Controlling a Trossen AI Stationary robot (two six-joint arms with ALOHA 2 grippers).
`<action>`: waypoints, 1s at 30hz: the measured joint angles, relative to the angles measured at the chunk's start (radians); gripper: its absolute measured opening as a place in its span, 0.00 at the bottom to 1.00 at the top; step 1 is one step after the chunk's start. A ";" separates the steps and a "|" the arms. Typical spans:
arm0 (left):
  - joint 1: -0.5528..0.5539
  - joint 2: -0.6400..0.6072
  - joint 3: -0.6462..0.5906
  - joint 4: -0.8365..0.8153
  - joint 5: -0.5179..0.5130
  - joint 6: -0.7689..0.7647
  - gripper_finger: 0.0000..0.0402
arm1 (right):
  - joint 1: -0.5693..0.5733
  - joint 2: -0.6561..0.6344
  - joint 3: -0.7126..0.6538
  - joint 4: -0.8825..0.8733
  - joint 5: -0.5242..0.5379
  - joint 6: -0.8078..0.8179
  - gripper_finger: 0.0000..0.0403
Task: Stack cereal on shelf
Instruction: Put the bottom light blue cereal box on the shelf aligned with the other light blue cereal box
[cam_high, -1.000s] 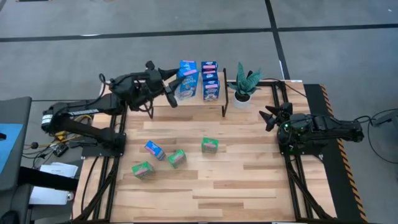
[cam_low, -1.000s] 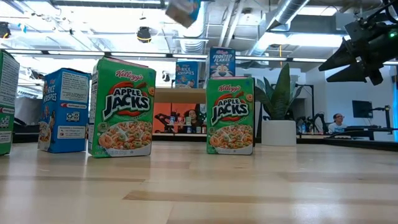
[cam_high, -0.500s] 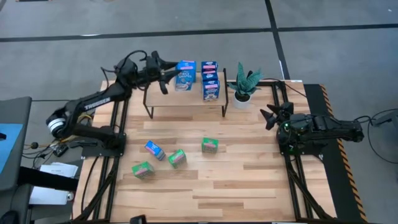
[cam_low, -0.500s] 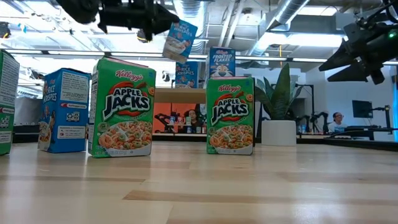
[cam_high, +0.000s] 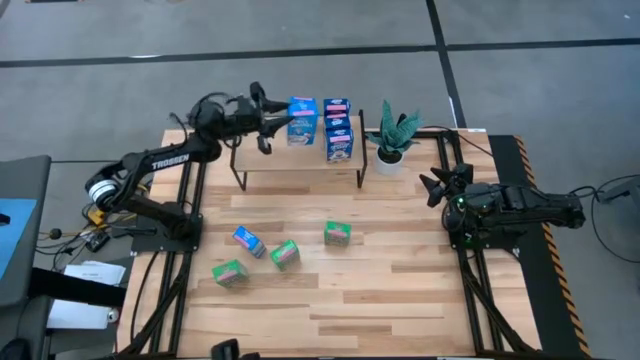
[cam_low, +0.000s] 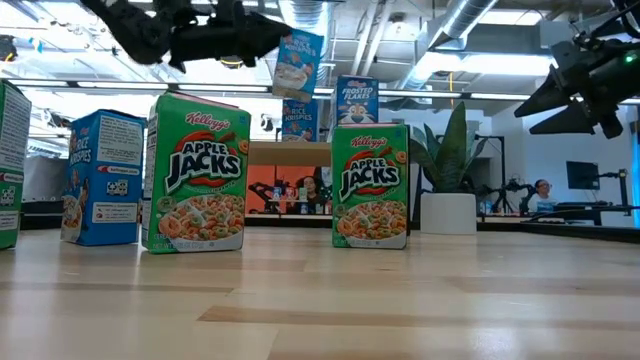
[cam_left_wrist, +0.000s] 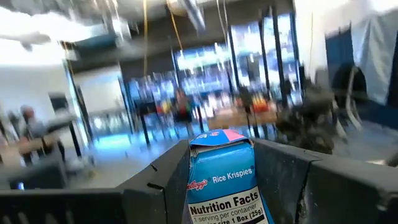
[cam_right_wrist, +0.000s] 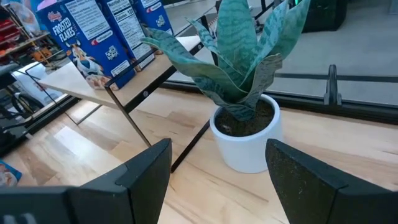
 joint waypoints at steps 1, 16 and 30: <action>0.009 0.000 -0.029 0.074 -0.008 -0.025 0.37 | 0.000 0.000 0.000 0.000 0.000 0.000 0.71; 0.012 0.072 -0.151 0.303 -0.020 0.022 0.37 | 0.000 0.000 0.000 -0.001 0.008 0.000 0.71; 0.033 0.262 -0.150 0.504 0.018 -0.002 0.37 | 0.000 0.000 0.000 -0.001 0.013 -0.001 0.71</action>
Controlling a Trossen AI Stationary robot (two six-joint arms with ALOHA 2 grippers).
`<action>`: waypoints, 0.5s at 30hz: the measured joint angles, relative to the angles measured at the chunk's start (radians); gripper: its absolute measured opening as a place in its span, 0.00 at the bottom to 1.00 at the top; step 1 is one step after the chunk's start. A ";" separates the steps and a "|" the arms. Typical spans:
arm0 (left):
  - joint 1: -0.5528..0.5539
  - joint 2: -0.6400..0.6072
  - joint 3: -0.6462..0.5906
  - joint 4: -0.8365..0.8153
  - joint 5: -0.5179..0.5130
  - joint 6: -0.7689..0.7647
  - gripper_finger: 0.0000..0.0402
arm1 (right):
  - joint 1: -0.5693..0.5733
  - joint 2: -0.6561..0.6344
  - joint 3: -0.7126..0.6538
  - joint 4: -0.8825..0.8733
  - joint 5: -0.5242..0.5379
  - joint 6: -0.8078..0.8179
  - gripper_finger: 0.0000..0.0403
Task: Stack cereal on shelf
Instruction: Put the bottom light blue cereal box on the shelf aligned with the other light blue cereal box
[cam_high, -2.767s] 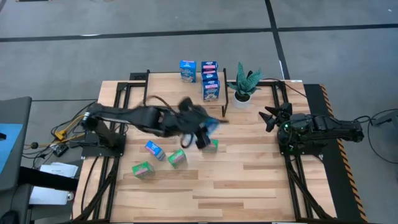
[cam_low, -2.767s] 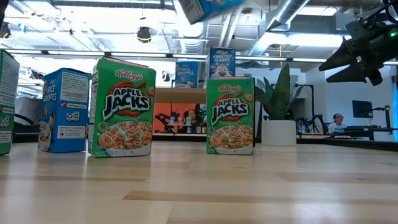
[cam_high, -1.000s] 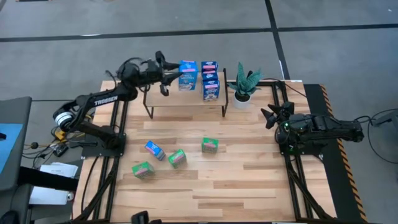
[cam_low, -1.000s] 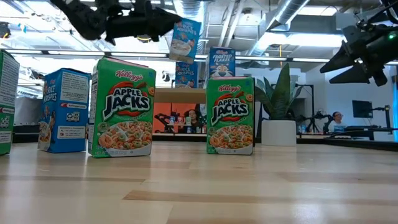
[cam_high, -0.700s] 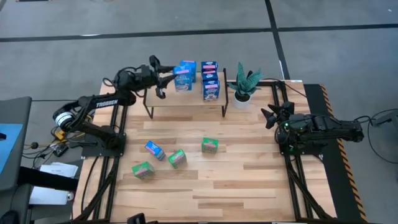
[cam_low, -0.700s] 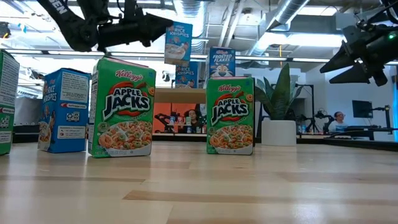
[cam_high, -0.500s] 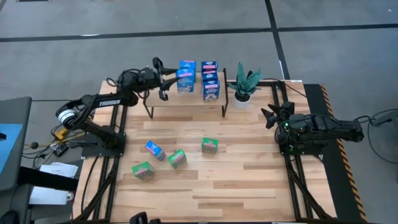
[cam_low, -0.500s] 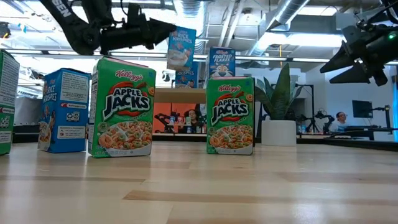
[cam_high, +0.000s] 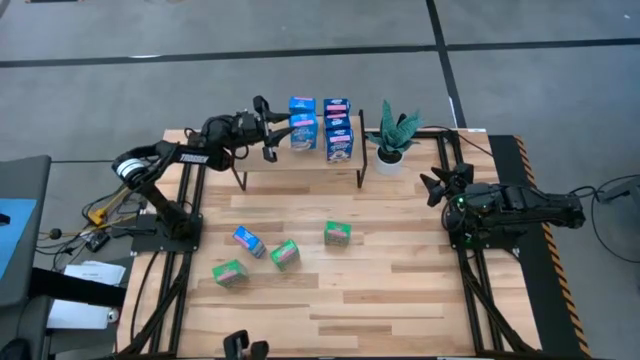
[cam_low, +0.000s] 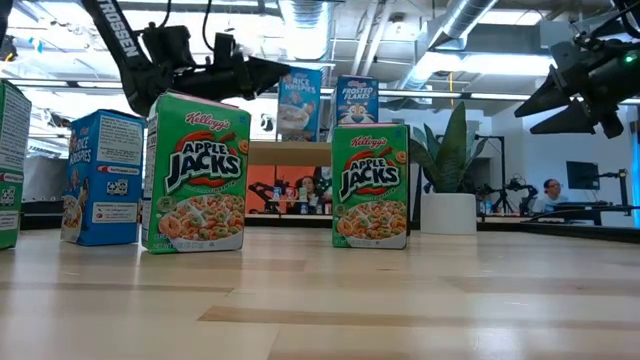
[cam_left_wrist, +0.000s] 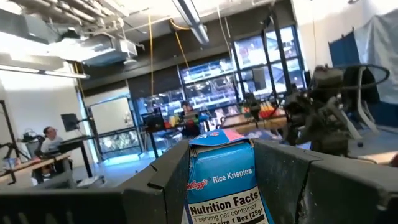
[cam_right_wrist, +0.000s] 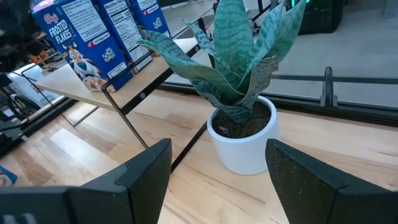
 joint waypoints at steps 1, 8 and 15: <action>0.004 0.000 0.000 -0.002 0.001 0.005 0.37 | 0.000 0.000 0.000 0.000 0.001 0.000 0.71; 0.022 0.001 0.000 -0.058 0.021 0.031 0.37 | 0.000 0.000 0.000 0.000 0.001 -0.001 0.71; 0.022 0.000 0.000 -0.061 0.027 0.041 0.37 | 0.000 0.000 0.000 0.000 0.003 -0.004 0.71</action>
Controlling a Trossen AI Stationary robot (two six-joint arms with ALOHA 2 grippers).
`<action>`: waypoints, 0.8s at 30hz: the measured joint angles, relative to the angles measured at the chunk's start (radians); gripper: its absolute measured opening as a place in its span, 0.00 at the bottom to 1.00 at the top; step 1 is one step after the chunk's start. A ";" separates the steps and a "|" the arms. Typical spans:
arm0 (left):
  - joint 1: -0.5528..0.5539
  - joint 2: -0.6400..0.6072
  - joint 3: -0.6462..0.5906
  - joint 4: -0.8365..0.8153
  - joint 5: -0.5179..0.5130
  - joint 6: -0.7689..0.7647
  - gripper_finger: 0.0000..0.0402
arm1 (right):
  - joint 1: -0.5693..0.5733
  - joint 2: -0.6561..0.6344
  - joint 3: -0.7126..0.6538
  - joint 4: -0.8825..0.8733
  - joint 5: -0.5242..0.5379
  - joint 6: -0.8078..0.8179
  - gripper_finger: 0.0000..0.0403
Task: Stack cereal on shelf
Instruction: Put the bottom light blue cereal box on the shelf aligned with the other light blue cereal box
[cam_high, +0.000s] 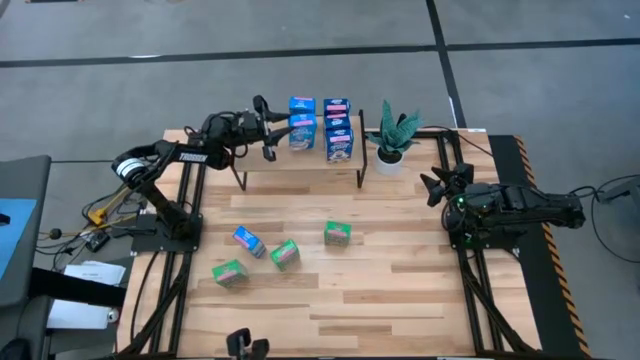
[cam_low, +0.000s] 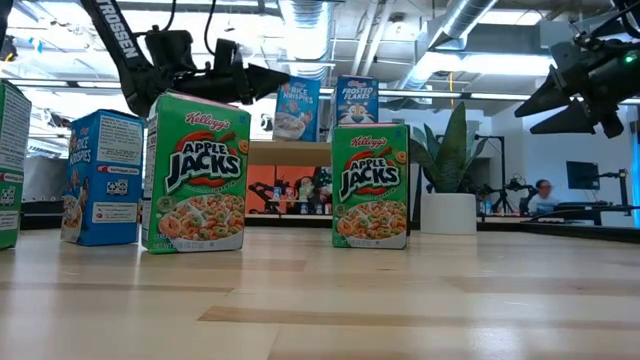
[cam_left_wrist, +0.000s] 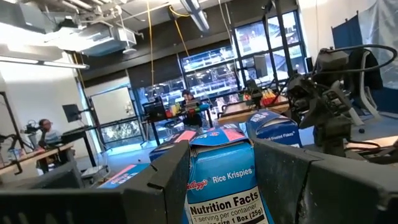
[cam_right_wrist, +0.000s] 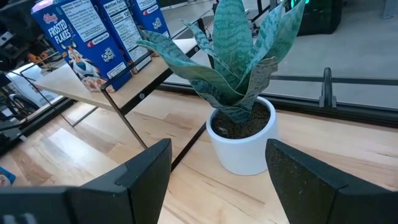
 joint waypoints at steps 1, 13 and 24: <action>-0.001 0.000 0.000 -0.001 0.002 0.000 0.37 | 0.000 0.000 0.000 0.000 0.000 -0.001 0.71; -0.005 0.000 0.000 -0.052 -0.010 0.019 0.37 | 0.000 0.000 0.000 0.000 0.002 -0.002 0.71; -0.023 0.000 0.000 -0.082 -0.060 0.013 0.40 | 0.000 0.000 0.000 0.000 0.002 -0.002 0.71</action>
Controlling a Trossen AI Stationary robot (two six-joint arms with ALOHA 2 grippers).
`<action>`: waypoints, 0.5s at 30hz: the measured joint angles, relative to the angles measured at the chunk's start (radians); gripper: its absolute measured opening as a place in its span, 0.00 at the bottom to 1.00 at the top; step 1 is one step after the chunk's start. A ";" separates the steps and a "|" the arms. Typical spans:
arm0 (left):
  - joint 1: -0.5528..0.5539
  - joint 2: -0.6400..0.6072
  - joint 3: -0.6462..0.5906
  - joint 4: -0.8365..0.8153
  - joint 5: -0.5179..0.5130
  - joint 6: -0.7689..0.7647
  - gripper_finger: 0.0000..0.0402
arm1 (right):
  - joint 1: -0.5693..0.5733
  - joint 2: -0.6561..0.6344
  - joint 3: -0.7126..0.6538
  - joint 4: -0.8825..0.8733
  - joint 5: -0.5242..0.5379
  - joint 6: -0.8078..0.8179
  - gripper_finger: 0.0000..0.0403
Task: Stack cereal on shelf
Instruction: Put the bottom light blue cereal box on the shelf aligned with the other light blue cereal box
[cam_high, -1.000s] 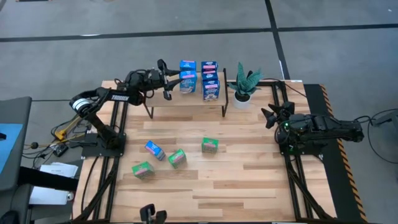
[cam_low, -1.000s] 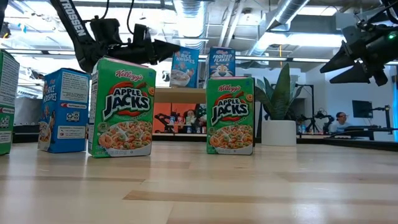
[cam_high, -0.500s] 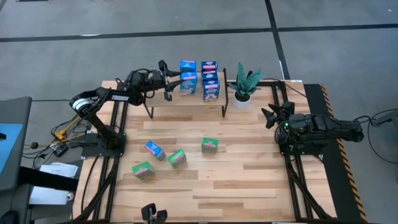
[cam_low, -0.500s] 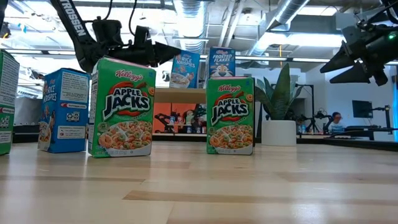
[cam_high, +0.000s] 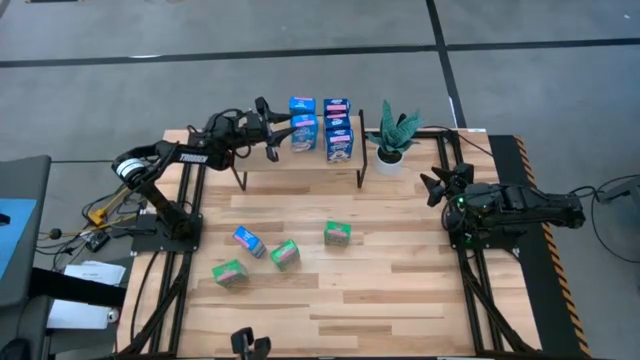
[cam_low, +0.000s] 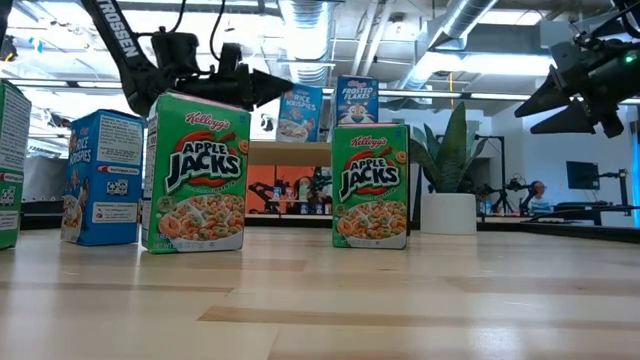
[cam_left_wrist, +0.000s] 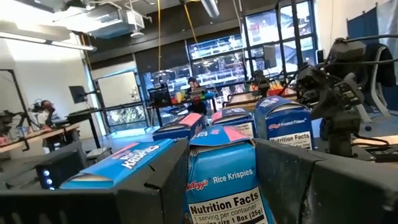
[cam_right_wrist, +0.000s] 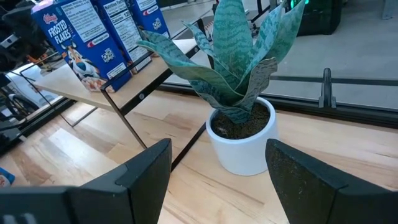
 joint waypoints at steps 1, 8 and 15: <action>-0.003 0.000 0.000 -0.007 -0.001 0.006 0.41 | 0.000 0.000 0.000 0.000 0.000 0.000 0.71; -0.022 0.000 0.000 -0.042 -0.040 0.043 0.52 | 0.000 0.000 0.000 0.000 0.000 0.000 0.71; -0.021 -0.015 0.000 -0.083 -0.057 0.060 0.57 | 0.000 0.000 0.000 0.000 -0.003 0.000 0.71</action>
